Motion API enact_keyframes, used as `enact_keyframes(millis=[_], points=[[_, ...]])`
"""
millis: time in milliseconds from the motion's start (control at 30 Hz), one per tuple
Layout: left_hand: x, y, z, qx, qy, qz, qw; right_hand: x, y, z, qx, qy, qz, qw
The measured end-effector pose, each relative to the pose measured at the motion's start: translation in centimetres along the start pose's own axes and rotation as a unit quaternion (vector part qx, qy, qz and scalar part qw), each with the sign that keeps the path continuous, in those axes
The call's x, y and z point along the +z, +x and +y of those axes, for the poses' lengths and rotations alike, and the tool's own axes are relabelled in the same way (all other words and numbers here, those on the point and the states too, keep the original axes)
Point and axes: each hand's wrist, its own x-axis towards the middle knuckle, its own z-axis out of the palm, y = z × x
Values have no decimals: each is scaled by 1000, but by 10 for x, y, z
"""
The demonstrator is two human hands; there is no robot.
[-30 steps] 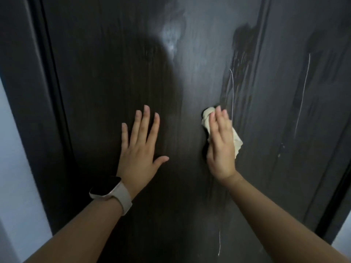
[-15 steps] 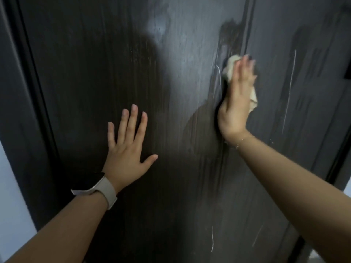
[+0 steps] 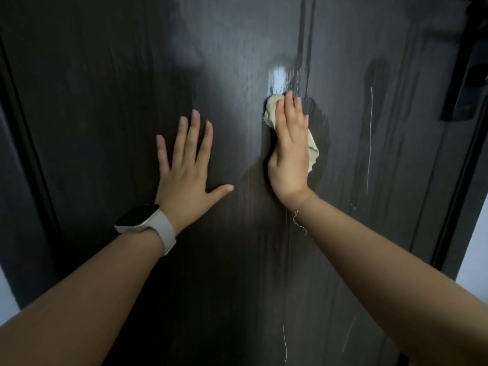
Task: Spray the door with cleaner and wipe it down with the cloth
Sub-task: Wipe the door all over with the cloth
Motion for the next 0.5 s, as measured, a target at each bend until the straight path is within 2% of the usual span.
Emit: enact_keyframes(millis=[67,133,200,267,367,500], points=[[8,0,-3,9,20,2,1000,-2,-21,11,-41,-5,-27,999],[11,-2,-3,15,31,9,999,-9,-76,34,-63,-12,-79,995],[10,-1,-3,18,27,12,999,-18,-136,56,-40,-22,-122,992],[9,-1,-4,15,21,17,1000,-23,-156,63,-17,-20,-135,990],[10,-2,-6,20,16,20,999,-16,-103,39,-24,1,-133,991],[12,0,-6,23,19,35,999,-4,-6,2,-44,20,-64,997]])
